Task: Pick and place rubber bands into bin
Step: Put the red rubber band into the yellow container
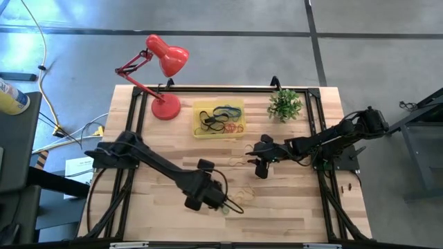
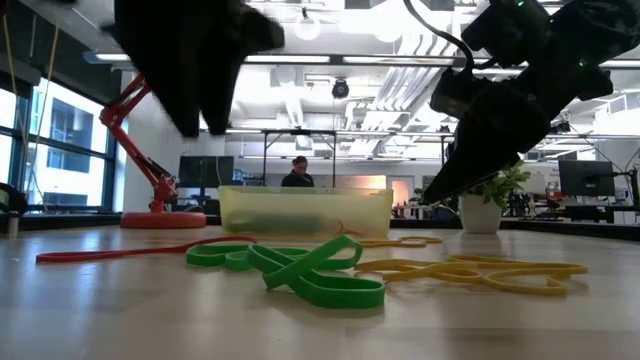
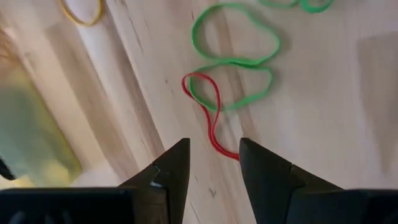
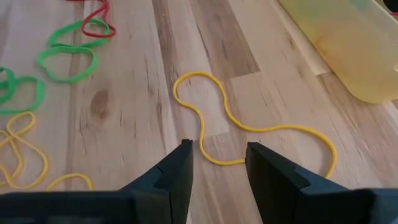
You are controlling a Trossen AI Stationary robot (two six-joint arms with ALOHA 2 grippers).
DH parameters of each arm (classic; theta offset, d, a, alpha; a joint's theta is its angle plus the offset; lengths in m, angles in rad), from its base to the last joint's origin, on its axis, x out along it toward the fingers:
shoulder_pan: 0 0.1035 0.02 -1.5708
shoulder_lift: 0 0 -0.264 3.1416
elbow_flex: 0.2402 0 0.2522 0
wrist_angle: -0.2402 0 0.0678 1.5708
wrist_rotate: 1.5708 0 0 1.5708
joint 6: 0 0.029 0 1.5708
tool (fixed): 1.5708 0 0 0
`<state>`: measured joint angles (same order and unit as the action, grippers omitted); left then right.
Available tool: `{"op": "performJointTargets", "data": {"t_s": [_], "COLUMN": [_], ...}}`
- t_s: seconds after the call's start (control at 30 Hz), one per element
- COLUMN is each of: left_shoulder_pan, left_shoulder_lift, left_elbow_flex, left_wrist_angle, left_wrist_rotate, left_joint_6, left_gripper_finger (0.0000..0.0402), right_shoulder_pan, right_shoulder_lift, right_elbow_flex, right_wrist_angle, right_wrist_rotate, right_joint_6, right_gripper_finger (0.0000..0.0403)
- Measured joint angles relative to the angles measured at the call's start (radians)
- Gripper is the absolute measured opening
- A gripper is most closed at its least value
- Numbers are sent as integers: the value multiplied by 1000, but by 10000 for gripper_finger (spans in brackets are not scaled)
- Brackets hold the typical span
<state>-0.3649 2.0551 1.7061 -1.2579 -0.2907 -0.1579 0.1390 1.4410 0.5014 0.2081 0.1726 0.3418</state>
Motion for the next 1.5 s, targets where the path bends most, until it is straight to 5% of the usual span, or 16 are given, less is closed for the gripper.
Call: {"op": "performJointTargets", "data": {"t_s": [0.63,1.27,1.5], "left_shoulder_pan": [64,76,102], "left_shoulder_lift": [68,67,67], "left_elbow_flex": [-191,-202,-202], "left_wrist_angle": [192,213,230], "left_wrist_rotate": [123,74,70], "left_joint_6": [-21,-36,-5], "left_gripper_finger": [129,129,81], "right_shoulder_pan": [1,1,1], "right_shoulder_lift": [0,0,0], "right_elbow_flex": [0,0,0], "right_wrist_angle": [-5,-9,-9], "right_wrist_rotate": [-26,-26,-24], "right_joint_6": [16,9,9], "right_gripper_finger": [138,138,138]}}
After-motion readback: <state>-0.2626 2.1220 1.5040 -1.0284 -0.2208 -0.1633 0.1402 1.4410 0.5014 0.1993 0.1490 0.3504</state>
